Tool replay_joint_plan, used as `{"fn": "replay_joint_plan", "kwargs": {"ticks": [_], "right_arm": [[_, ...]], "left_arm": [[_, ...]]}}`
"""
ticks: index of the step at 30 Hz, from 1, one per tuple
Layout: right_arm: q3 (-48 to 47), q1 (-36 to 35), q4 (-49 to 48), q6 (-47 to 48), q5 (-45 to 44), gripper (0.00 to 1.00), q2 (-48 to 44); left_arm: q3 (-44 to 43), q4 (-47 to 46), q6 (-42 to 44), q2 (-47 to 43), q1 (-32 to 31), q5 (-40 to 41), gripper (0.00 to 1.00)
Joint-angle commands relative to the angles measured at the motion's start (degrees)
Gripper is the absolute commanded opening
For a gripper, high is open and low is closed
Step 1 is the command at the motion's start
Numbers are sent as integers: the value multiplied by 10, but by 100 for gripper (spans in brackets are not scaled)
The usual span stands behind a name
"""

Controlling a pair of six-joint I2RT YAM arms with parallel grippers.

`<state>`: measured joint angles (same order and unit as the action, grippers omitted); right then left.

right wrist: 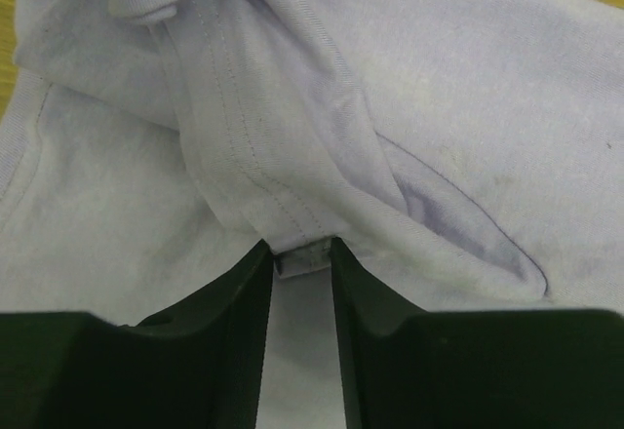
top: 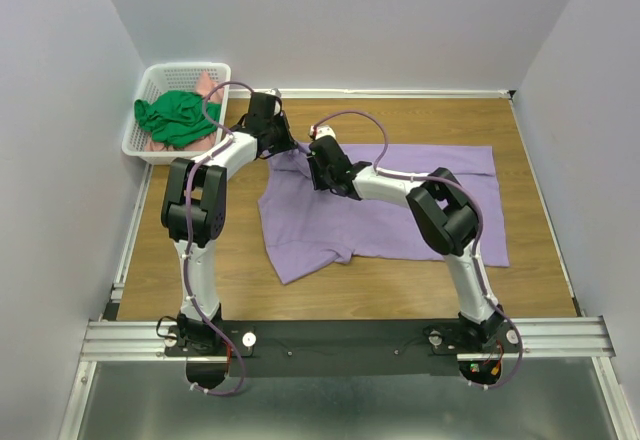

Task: Fold and stack the t-shirts
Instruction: Fold the tshirt

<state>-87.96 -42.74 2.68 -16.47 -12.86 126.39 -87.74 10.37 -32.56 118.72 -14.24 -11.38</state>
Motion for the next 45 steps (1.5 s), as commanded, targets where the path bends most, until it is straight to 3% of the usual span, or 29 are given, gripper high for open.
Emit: {"fn": "replay_joint_plan", "kwargs": {"ticks": [1, 10, 15, 27, 35, 45], "right_arm": [[-12, -7, 10, -7, -30, 36, 21], [9, -7, 13, 6, -56, 9, -9], [30, -7, 17, 27, -61, 1, -49], [60, -6, 49, 70, 26, 1, -106], [96, -7, 60, 63, 58, 1, -127], [121, -7, 76, 83, 91, 1, -149]], "left_arm": [[-1, -8, 3, 0, 4, -15, 0], [-7, 4, 3, -13, 4, -15, 0], [-16, 39, 6, -25, 4, -13, 0], [76, 105, 1, -112, 4, -30, 0], [201, 62, -22, -186, 4, -44, 0], [252, 55, -23, -205, 4, -64, 0]]}}
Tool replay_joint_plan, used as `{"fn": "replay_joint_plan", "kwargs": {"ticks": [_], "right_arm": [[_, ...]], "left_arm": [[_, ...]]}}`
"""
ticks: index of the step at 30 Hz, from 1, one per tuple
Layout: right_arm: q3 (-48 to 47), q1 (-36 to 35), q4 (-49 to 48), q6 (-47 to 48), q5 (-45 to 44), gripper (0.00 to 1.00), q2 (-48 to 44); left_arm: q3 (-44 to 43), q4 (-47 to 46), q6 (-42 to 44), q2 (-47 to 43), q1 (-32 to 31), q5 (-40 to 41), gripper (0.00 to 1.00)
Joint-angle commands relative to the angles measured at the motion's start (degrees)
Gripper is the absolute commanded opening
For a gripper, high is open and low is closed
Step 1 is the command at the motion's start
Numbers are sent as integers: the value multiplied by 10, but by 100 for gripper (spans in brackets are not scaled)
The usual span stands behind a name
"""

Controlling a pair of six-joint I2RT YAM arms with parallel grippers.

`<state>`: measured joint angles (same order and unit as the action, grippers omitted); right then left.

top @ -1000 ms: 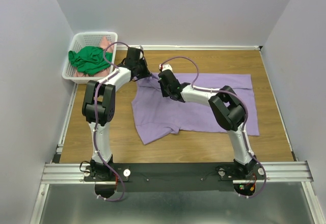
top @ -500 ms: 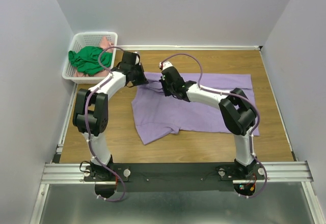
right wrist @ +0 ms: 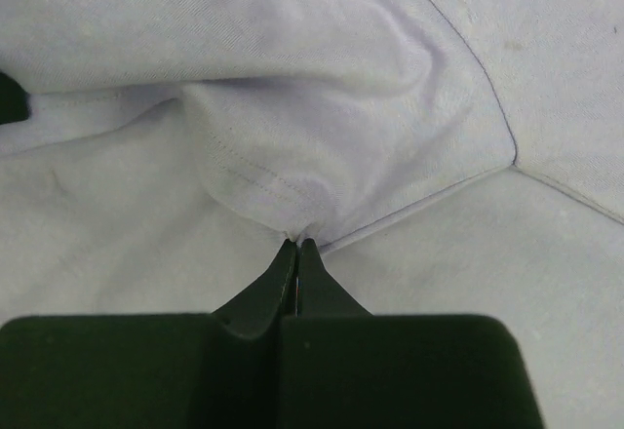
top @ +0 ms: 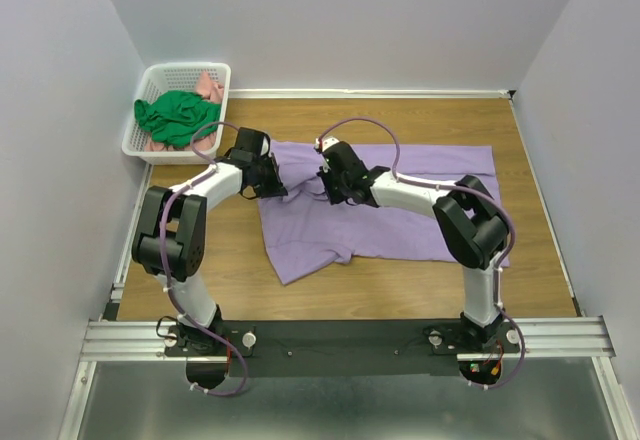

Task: Fold and stack the t-shirts
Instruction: Fold the tshirt

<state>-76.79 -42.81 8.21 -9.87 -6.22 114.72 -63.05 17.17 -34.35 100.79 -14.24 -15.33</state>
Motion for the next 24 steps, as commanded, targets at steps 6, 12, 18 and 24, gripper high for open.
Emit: {"fn": "replay_joint_plan", "kwargs": {"ticks": [6, 12, 18, 24], "right_arm": [[18, -5, 26, 38, 21, 1, -62], [37, -5, 33, 49, 18, 1, -70], [61, -5, 33, 45, 21, 1, -67], [71, -6, 33, 48, 9, 1, -53]], "left_arm": [[-23, 21, 14, -17, 4, -15, 0], [-34, 43, 28, -20, 5, -19, 0], [-25, 67, 43, -24, 10, -19, 0], [-15, 78, 53, -14, 18, -36, 0]]}}
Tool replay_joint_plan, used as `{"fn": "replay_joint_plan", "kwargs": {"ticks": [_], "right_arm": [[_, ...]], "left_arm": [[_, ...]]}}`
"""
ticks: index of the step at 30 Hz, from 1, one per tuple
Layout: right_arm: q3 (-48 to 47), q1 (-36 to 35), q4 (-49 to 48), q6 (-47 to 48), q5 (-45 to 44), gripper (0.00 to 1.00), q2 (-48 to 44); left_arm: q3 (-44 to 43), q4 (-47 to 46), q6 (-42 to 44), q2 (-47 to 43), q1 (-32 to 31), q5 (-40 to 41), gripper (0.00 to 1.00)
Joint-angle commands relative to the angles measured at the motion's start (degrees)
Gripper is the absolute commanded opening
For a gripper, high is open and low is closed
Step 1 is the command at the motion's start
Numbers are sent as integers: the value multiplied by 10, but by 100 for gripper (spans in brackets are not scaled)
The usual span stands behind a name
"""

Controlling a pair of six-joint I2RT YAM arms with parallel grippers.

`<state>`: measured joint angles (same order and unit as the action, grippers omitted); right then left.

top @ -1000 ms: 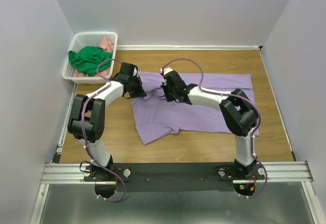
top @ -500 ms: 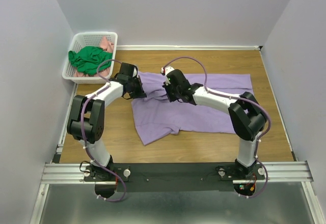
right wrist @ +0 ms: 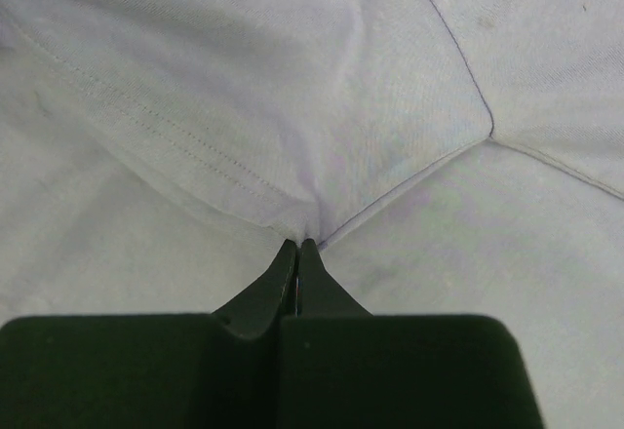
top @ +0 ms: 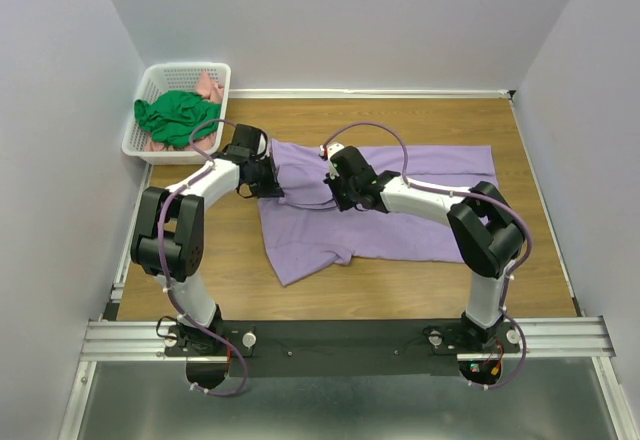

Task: Fold and stack the t-shirts
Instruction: Fold the tshirt

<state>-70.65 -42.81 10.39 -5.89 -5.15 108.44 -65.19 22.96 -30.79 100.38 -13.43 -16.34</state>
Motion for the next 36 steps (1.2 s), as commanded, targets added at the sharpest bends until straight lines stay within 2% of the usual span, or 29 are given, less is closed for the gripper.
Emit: {"fn": "replay_joint_plan", "kwargs": {"ticks": [1, 6, 9, 11, 13, 15, 16, 17, 18, 19, 21, 25, 26, 27, 28, 30, 33, 34, 36], "right_arm": [[10, -6, 11, 9, -3, 1, 12], [10, -5, 10, 11, -13, 1, 23], [2, -5, 10, 11, -11, 1, 27], [-3, -5, 10, 8, -5, 4, 31], [-7, -5, 11, 6, 5, 12, 28], [-7, -5, 11, 1, 6, 23, 20], [-5, -5, 11, -1, 0, 34, 15], [-4, -4, 12, -3, -5, 39, 3], [-3, -3, 12, -3, -9, 44, -4], [-2, -1, 15, -2, -13, 53, -11], [3, 18, 22, -7, -9, 62, -35], [17, 83, 32, -28, -2, 66, -67], [22, 118, 33, -33, -1, 66, -74], [31, 160, 33, -52, 1, 66, -85], [36, 160, 33, -52, 1, 66, -90], [43, 227, 34, -75, 10, 65, -95], [44, 313, 35, -106, 18, 57, -93], [40, 331, 34, -115, 17, 53, -90], [34, 380, 34, -131, 28, 51, -75]], "left_arm": [[9, 24, 19, -11, 11, -29, 0], [29, 22, 18, -15, 17, -47, 1], [49, 10, 11, -10, 17, -49, 6], [59, -5, 1, -2, 18, -51, 9], [62, -12, -4, 1, 18, -57, 13], [63, -16, -10, -5, 18, -57, 25], [64, -15, -11, -10, 18, -49, 32], [61, -13, -16, -22, 19, -41, 46], [60, -12, -16, -32, 20, -33, 52], [60, -8, -22, -40, 22, -15, 56], [54, -4, -30, -63, 26, 11, 61], [34, -8, -43, -91, 31, 62, 62], [20, -10, -48, -92, 30, 70, 61], [4, -18, -49, -85, 29, 79, 53], [4, -20, -49, -85, 29, 81, 53], [-26, -24, -48, -65, 26, 80, 44], [-63, -40, -49, -21, 16, 81, 31], [-75, -50, -51, -8, 13, 86, 29], [-107, -62, -51, 30, 10, 90, 21]]}}
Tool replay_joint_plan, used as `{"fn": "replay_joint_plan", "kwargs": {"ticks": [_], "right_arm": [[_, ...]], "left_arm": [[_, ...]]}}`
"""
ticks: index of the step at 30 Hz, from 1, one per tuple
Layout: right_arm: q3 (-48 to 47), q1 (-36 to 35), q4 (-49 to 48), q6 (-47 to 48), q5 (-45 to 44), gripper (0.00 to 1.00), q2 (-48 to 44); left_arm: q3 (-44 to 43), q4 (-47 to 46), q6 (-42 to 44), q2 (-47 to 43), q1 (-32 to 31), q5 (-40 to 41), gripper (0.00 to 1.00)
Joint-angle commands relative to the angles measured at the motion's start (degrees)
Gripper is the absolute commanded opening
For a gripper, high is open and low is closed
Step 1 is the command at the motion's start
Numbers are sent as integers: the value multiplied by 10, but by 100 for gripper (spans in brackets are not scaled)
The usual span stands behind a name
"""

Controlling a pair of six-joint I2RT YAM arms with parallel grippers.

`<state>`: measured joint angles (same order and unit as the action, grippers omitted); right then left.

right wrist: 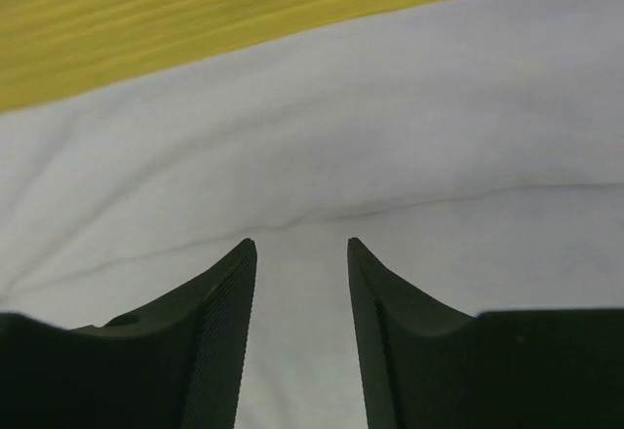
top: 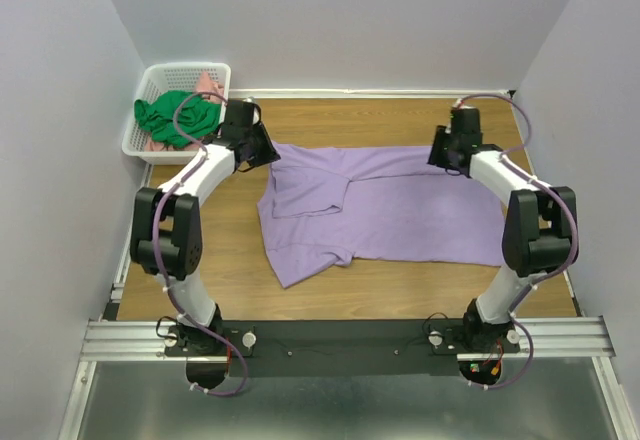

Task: Fold and stack the t-shirts
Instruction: Fold the tshirt

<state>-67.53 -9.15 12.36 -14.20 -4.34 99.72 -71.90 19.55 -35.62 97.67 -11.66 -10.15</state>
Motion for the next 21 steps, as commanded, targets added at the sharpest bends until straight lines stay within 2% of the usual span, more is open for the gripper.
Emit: {"fn": "replay_joint_plan", "kwargs": {"ticks": [1, 5, 11, 15, 21], "right_arm": [[-6, 58, 14, -52, 21, 49, 19], [-31, 124, 14, -62, 29, 46, 57], [-71, 182, 9, -76, 41, 45, 108], [-84, 209, -3, -92, 78, 45, 121], [-105, 234, -18, -95, 128, 45, 142]], "left_arm": [[-53, -39, 2, 70, -7, 29, 20], [-123, -55, 9, 148, -8, 53, 15], [-195, -43, 11, 240, -7, 64, 14], [-217, -24, 13, 273, -7, 68, 14], [-199, -15, 6, 277, -5, 80, 13]]}}
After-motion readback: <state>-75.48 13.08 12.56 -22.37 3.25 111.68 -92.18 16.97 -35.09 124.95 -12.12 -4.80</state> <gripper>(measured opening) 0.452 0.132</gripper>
